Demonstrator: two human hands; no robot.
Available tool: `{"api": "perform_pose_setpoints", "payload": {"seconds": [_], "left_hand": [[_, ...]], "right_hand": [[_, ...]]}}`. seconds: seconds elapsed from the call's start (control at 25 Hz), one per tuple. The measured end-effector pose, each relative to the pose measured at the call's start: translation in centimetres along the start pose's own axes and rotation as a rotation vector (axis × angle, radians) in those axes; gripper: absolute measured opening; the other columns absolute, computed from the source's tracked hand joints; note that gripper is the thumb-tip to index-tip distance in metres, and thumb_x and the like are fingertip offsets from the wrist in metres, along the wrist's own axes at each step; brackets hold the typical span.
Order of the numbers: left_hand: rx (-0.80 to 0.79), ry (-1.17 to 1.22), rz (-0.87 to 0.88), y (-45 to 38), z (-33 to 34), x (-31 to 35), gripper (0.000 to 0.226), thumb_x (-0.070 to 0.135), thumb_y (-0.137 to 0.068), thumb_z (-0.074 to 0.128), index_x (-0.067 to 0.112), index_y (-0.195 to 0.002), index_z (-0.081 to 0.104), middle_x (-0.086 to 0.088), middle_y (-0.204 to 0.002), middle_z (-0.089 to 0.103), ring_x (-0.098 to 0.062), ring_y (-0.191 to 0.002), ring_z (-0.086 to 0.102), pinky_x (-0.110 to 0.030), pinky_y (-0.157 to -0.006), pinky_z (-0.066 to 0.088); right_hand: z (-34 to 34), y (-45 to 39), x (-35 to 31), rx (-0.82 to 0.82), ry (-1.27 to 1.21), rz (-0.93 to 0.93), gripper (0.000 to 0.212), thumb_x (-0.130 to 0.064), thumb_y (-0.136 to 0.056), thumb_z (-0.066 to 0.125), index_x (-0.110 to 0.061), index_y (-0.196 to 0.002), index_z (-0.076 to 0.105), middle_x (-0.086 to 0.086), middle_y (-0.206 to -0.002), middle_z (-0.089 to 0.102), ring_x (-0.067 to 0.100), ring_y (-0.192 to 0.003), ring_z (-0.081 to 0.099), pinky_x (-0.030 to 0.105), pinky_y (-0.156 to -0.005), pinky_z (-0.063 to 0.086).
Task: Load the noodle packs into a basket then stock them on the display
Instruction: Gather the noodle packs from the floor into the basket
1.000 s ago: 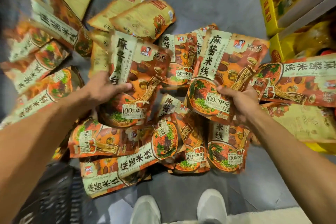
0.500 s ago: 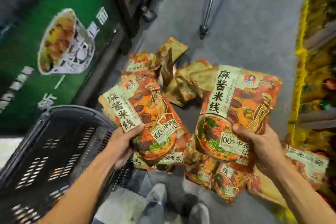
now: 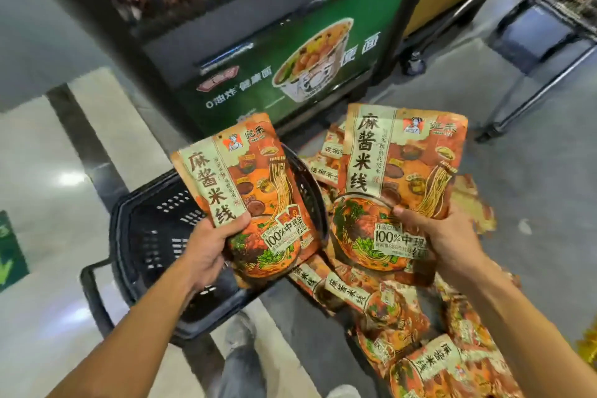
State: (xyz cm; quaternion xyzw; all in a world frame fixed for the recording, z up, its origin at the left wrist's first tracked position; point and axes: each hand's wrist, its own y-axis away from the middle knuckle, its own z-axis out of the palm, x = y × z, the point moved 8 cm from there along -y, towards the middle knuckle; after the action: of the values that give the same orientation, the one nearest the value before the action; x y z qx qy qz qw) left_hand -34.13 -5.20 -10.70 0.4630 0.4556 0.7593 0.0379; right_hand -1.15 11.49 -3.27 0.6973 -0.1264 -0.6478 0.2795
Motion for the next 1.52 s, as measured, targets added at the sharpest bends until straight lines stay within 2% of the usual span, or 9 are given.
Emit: {"api": "perform_pose_setpoints", "payload": {"seconds": [0.08, 0.24, 0.44, 0.72, 0.92, 1.04, 1.24, 1.4, 1.52], "left_hand": [[0.094, 0.009, -0.034, -0.9, -5.2, -1.2, 0.054, 0.016, -0.068, 0.082, 0.008, -0.119, 0.068, -0.01, -0.111, 0.077, -0.031, -0.108, 0.071, -0.054, -0.105, 0.049], [0.19, 0.043, -0.096, -3.1, -12.8, -3.8, 0.054, 0.022, -0.065, 0.085, 0.011, -0.116, 0.071, -0.006, -0.109, 0.077, -0.029, -0.108, 0.07, -0.051, -0.104, 0.05], [0.233, 0.133, -0.176, -6.6, -17.7, -7.9, 0.055, 0.025, -0.07, 0.085, 0.013, -0.12, 0.067, -0.001, -0.113, 0.075, -0.023, -0.112, 0.066, -0.044, -0.107, 0.043], [0.312, 0.07, -0.231, -12.8, -20.5, -14.2, 0.021, 0.016, -0.089, 0.074, 0.015, -0.108, 0.067, 0.002, -0.103, 0.07, -0.014, -0.093, 0.062, -0.037, -0.097, 0.039], [0.398, 0.109, -0.285, -19.0, -22.8, -19.0, 0.03, 0.016, -0.088, 0.077, 0.015, -0.115, 0.065, -0.004, -0.121, 0.07, -0.026, -0.117, 0.06, -0.046, -0.109, 0.041], [0.391, 0.078, -0.352, -22.5, -22.9, -21.8, 0.043, 0.02, -0.087, 0.078, 0.012, -0.125, 0.061, -0.007, -0.136, 0.062, -0.029, -0.132, 0.051, -0.05, -0.118, 0.032], [0.399, 0.064, -0.419, -26.3, -22.9, -25.6, 0.05, 0.018, -0.087, 0.078, 0.007, -0.132, 0.058, -0.005, -0.127, 0.063, -0.023, -0.118, 0.05, -0.045, -0.114, 0.032], [0.484, 0.033, -0.469, -27.4, -25.0, -28.5, 0.048, 0.018, -0.087, 0.079, 0.007, -0.13, 0.059, -0.008, -0.123, 0.066, -0.024, -0.111, 0.053, -0.039, -0.104, 0.038], [0.425, -0.003, -0.511, -28.0, -25.2, -29.5, 0.043, 0.024, -0.085, 0.081, 0.011, -0.122, 0.062, -0.002, -0.121, 0.066, -0.022, -0.115, 0.052, -0.044, -0.114, 0.035]], "right_hand": [[4.8, -1.5, 0.5, -0.042, 0.104, 0.035, 0.073, -0.041, -0.04, 0.098, -0.018, -0.105, 0.073, 0.003, -0.098, 0.08, 0.025, -0.089, 0.077, 0.042, -0.085, 0.057], [14.2, -4.4, 2.6, -0.169, 0.239, 0.067, 0.042, -0.008, -0.072, 0.085, -0.014, -0.111, 0.069, 0.001, -0.094, 0.08, 0.018, -0.081, 0.077, 0.039, -0.079, 0.06], [22.9, -8.8, 8.6, -0.253, 0.414, 0.176, 0.041, -0.01, -0.068, 0.087, -0.014, -0.105, 0.069, 0.008, -0.096, 0.079, 0.03, -0.087, 0.077, 0.043, -0.078, 0.061], [27.1, -15.0, 18.0, -0.366, 0.604, 0.26, 0.037, -0.004, -0.074, 0.085, -0.015, -0.105, 0.069, 0.002, -0.092, 0.08, 0.018, -0.077, 0.076, 0.031, -0.065, 0.056], [28.3, -21.2, 25.3, -0.381, 0.688, 0.358, 0.044, -0.002, -0.074, 0.084, -0.011, -0.113, 0.067, 0.007, -0.096, 0.079, 0.026, -0.084, 0.077, 0.041, -0.073, 0.061], [28.3, -24.1, 29.2, -0.358, 0.732, 0.449, 0.054, -0.011, -0.067, 0.088, -0.013, -0.115, 0.063, 0.009, -0.099, 0.078, 0.031, -0.091, 0.076, 0.052, -0.089, 0.059], [28.8, -27.0, 34.3, -0.399, 0.707, 0.638, 0.046, -0.012, -0.078, 0.081, -0.006, -0.12, 0.063, 0.014, -0.102, 0.078, 0.033, -0.095, 0.074, 0.045, -0.079, 0.057], [27.0, -31.1, 39.4, -0.438, 0.787, 0.606, 0.112, -0.04, -0.036, 0.103, -0.014, -0.133, 0.055, 0.01, -0.121, 0.073, 0.034, -0.113, 0.068, 0.055, -0.1, 0.052], [27.5, -30.5, 38.7, -0.342, 0.797, 0.589, 0.063, -0.02, -0.068, 0.091, -0.006, -0.122, 0.06, 0.016, -0.114, 0.072, 0.033, -0.102, 0.07, 0.045, -0.087, 0.057]]}}
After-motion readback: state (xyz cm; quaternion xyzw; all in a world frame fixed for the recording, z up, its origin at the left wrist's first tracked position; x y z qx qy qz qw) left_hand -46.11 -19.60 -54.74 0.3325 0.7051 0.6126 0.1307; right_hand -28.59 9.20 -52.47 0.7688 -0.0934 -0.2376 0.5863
